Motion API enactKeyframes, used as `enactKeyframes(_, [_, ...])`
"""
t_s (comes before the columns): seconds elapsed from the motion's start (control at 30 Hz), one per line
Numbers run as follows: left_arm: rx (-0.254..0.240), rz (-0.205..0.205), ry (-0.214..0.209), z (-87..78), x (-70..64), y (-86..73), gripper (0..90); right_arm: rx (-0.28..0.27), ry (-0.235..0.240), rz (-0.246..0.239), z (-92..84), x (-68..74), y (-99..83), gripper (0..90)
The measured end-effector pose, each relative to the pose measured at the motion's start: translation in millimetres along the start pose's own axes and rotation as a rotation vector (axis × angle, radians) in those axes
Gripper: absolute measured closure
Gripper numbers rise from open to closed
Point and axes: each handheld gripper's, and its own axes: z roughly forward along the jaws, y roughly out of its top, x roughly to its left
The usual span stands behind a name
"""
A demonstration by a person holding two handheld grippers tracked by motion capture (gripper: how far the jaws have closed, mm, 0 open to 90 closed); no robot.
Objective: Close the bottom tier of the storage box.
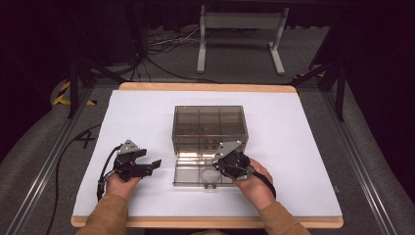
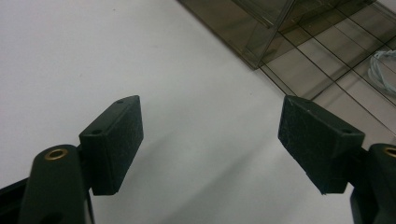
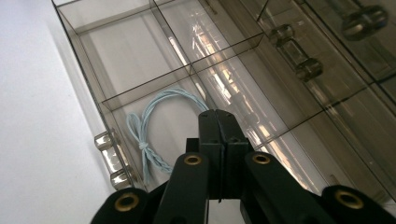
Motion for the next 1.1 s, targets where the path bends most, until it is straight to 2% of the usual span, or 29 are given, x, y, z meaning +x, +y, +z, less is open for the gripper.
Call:
enactKeyframes(0.2, [0.000,0.000,-0.002,0.2,-0.2,0.3,23.1,-0.016,0.030,0.008,-9.3,-2.8,0.2,90.0])
enactKeyframes(0.37, [-0.002,-0.003,-0.002,1.1,-0.5,0.4,23.2,-0.019,0.073,-0.013,-14.1,-1.1,1.1,90.0])
enactKeyframes(0.5, [-0.003,-0.003,-0.002,1.4,-0.6,0.7,23.2,-0.005,0.110,-0.043,-15.9,1.8,1.8,90.0])
enactKeyframes(0.73, [-0.003,-0.004,-0.003,1.3,-0.8,0.6,23.2,0.023,0.145,-0.074,-17.6,5.8,3.2,90.0])
enactKeyframes(1.03, [0.001,0.001,-0.002,1.5,-0.8,0.9,23.3,0.084,0.207,-0.118,-12.1,13.9,3.1,90.0])
enactKeyframes(1.1, [-0.001,0.000,-0.001,1.7,-0.8,0.8,23.4,0.090,0.209,-0.125,-11.3,14.6,3.3,90.0])
